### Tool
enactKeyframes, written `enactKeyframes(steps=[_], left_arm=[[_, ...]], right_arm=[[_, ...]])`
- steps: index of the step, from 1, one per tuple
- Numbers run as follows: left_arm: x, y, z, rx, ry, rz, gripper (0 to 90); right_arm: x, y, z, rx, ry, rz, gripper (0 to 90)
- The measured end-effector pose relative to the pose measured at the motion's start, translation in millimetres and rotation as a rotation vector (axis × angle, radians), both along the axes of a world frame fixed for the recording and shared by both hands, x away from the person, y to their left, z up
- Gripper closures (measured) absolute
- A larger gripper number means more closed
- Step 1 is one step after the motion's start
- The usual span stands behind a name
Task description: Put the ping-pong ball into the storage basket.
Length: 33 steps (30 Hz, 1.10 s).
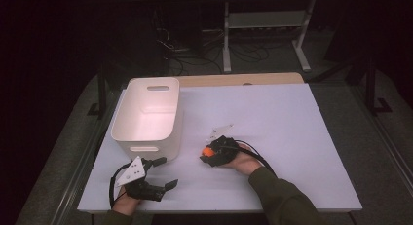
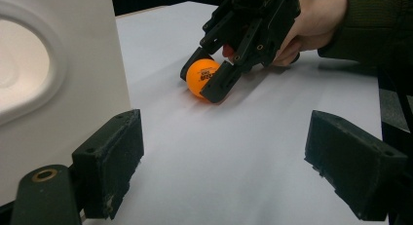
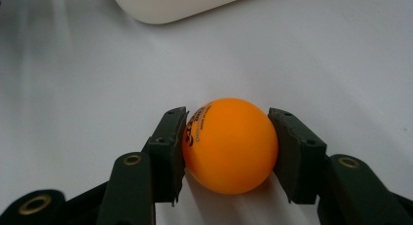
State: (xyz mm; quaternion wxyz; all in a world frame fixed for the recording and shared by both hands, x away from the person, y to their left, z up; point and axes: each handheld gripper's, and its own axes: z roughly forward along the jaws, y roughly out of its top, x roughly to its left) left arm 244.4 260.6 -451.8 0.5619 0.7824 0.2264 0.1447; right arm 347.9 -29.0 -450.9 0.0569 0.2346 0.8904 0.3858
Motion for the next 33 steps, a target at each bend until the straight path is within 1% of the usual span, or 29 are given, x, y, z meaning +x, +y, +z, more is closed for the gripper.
enactKeyframes(steps=[10, 20, 23, 29, 33], left_arm=[[-0.3, 0.0, 0.0, 0.0, -0.002, 0.0, 14.0], [-0.6, 0.0, -0.1, -0.004, -0.004, 0.001, 14.0], [-0.1, -0.4, 0.0, 0.002, -0.001, 0.0, 14.0], [-0.4, -0.3, 0.0, -0.001, -0.002, 0.002, 14.0], [-0.6, -0.1, 0.0, -0.002, -0.003, 0.001, 14.0]], right_arm=[[0.2, -1.1, 1.7, 0.006, 0.002, 0.005, 49.0], [0.7, -2.0, 2.9, 0.011, 0.016, 0.003, 49.1], [1.2, -3.0, 3.9, 0.013, 0.015, 0.005, 49.2], [1.8, -4.8, 6.9, 0.024, 0.021, 0.003, 49.3], [1.8, -4.7, 9.2, 0.019, 0.021, 0.001, 49.2]])
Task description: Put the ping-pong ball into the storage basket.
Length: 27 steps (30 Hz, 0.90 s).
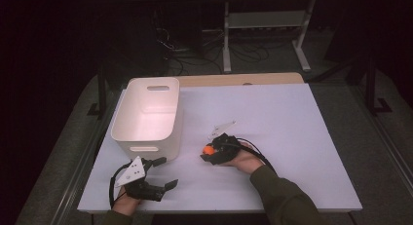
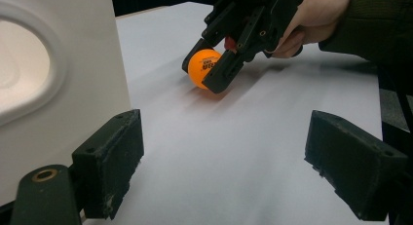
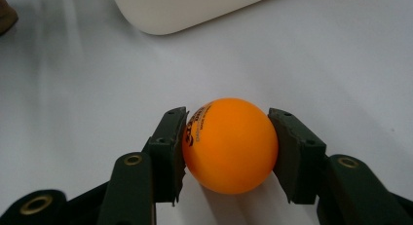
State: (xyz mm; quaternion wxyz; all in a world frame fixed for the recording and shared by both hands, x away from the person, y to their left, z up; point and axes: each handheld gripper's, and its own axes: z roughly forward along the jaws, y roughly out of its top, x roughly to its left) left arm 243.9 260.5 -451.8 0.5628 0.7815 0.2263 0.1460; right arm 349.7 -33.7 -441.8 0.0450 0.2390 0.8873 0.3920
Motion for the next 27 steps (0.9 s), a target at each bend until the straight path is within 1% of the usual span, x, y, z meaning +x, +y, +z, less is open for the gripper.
enactKeyframes(steps=[7, 20, 23, 27], left_arm=[[0.4, 0.1, 0.0, -0.001, 0.002, 0.001, 14.0], [0.3, 0.1, 0.0, -0.002, 0.002, 0.001, 14.0], [0.4, 0.1, 0.0, -0.002, 0.003, 0.002, 14.0], [0.3, -0.2, 0.0, 0.002, 0.002, 0.0, 14.0]], right_arm=[[-0.9, 0.0, 6.4, 0.011, 0.003, 0.002, 49.3], [-1.6, -0.3, 15.0, 0.007, -0.002, 0.004, 49.3], [-1.8, -0.6, 18.0, 0.011, -0.008, 0.007, 49.3], [-1.8, -0.9, 23.1, 0.017, -0.004, 0.008, 49.4]])
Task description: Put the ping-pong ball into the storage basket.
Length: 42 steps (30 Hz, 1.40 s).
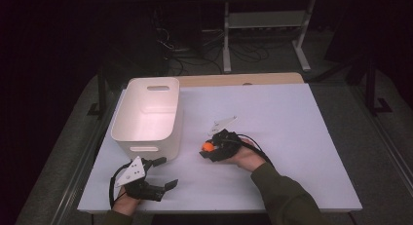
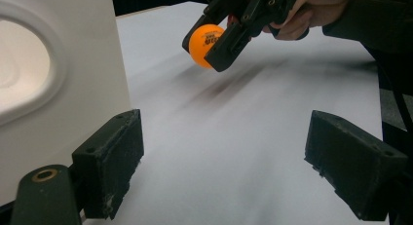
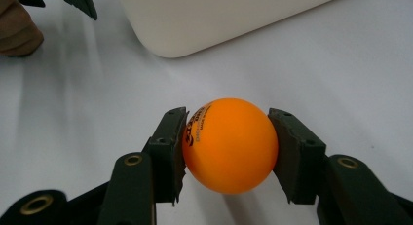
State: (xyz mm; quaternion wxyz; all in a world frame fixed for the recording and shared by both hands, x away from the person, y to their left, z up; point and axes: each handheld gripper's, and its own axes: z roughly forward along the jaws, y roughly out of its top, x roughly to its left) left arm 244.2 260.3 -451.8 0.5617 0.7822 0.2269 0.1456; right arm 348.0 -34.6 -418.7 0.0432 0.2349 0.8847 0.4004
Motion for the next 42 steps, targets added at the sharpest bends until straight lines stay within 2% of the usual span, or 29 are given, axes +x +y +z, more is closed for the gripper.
enactKeyframes(steps=[22, 42], left_arm=[[0.4, -0.2, 0.0, 0.003, 0.002, 0.0, 14.0], [1.3, 0.1, -0.1, -0.003, 0.011, 0.001, 14.0]], right_arm=[[-0.1, 0.7, 20.3, 0.024, 0.001, 0.028, 49.5], [1.2, -1.8, 37.4, 0.029, -0.021, 0.047, 49.5]])
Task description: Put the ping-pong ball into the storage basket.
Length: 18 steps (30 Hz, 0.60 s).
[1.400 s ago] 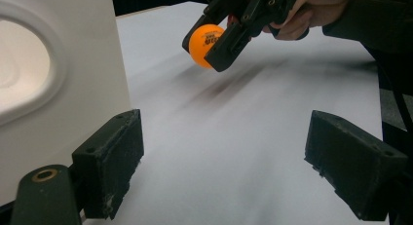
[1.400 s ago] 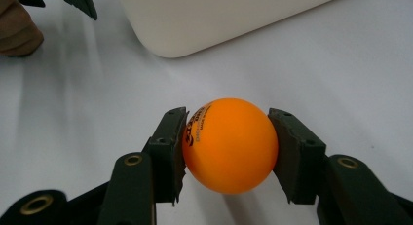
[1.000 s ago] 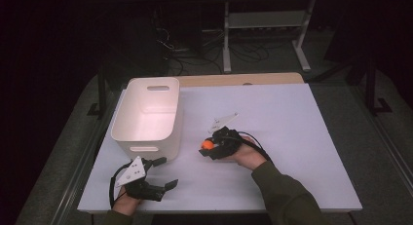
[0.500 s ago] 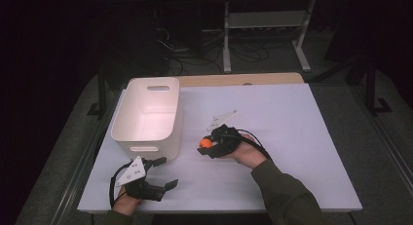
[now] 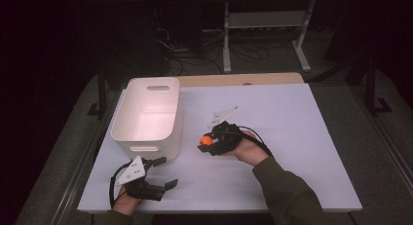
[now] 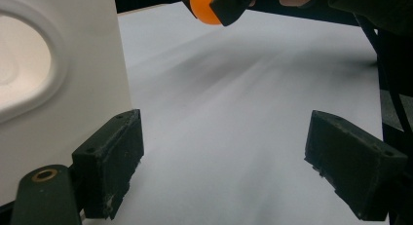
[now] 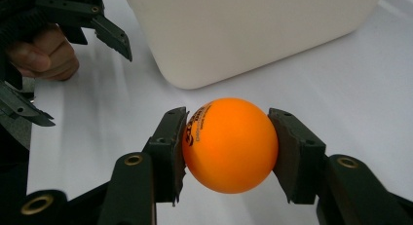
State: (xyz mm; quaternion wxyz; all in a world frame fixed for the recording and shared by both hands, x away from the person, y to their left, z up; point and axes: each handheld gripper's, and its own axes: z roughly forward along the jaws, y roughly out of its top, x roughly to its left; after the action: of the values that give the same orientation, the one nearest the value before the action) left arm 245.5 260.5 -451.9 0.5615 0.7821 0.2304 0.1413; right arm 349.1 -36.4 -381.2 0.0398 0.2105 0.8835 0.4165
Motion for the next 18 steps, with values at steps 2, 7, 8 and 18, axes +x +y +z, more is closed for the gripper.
enactKeyframes(steps=[2, 7, 8, 18], left_arm=[[-0.1, 0.0, 0.0, -0.001, 0.0, 0.0, 14.0], [-0.1, 0.2, 0.1, 0.002, -0.002, -0.001, 14.0], [-0.1, 0.0, 0.0, 0.0, -0.001, 0.0, 14.0], [-0.1, 0.2, 0.0, 0.0, -0.003, -0.001, 14.0]], right_arm=[[0.5, -0.4, 2.4, 0.001, -0.002, -0.001, 49.5], [2.6, -0.5, 8.5, 0.009, -0.001, -0.002, 49.5], [3.3, -0.6, 9.7, 0.01, -0.005, 0.001, 49.5], [7.3, 1.5, 23.0, 0.021, -0.003, 0.005, 49.5]])
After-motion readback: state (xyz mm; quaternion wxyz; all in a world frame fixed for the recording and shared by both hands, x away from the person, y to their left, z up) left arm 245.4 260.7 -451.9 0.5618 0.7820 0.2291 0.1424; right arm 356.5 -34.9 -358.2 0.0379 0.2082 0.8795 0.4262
